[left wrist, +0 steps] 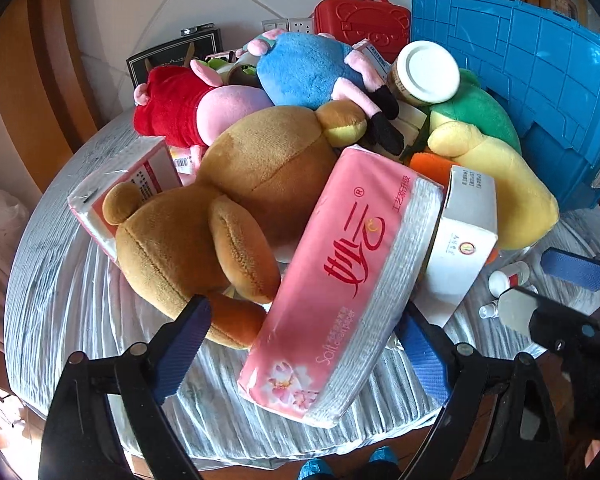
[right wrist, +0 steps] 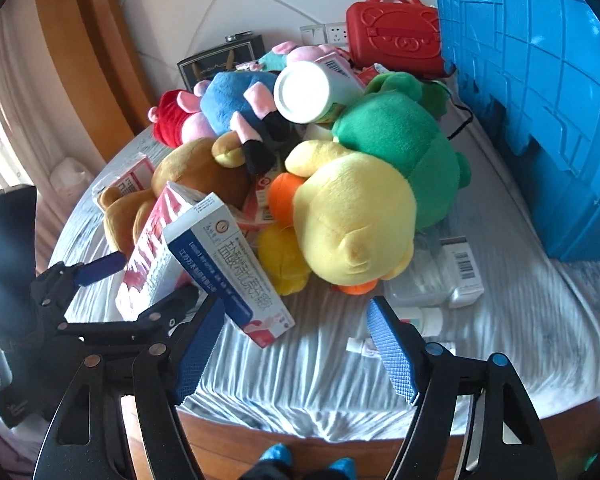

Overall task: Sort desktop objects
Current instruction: 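Grasp the pink tissue pack with the left tool while the right tool grasps the white medicine box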

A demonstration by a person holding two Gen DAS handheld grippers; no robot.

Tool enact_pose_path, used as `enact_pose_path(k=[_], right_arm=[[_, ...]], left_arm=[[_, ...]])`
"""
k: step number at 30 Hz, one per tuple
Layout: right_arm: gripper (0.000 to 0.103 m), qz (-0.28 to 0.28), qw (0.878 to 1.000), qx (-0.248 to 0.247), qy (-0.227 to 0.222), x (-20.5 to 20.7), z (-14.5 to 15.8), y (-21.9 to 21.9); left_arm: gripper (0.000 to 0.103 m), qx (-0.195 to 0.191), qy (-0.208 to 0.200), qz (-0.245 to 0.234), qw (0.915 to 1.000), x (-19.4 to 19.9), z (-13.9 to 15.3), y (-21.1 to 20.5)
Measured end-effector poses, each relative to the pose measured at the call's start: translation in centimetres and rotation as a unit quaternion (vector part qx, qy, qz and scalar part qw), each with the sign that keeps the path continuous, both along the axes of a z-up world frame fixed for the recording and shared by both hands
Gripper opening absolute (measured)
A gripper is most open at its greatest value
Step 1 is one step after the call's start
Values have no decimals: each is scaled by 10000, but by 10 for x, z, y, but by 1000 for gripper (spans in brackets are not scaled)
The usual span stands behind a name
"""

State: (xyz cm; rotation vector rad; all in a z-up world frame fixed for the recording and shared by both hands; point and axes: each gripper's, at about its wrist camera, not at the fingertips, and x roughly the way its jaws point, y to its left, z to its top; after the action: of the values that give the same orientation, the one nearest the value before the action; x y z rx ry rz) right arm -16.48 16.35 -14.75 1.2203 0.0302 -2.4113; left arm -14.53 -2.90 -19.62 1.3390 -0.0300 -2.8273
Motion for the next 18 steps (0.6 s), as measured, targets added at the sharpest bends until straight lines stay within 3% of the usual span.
enact_pose_path(k=[3, 6, 18], right_arm=[[73, 0, 10000, -45, -41, -6, -9, -12], [69, 8, 9996, -260, -137, -13, -16, -17], [59, 329, 9989, -250, -202, -22, -27, -41]], left_arm=[[78, 99, 63, -280, 9995, -8, -1, -5], [77, 469, -11, -404, 9981, -11, -3, -16], [69, 505, 59, -551, 9972, -23, -3, -32]])
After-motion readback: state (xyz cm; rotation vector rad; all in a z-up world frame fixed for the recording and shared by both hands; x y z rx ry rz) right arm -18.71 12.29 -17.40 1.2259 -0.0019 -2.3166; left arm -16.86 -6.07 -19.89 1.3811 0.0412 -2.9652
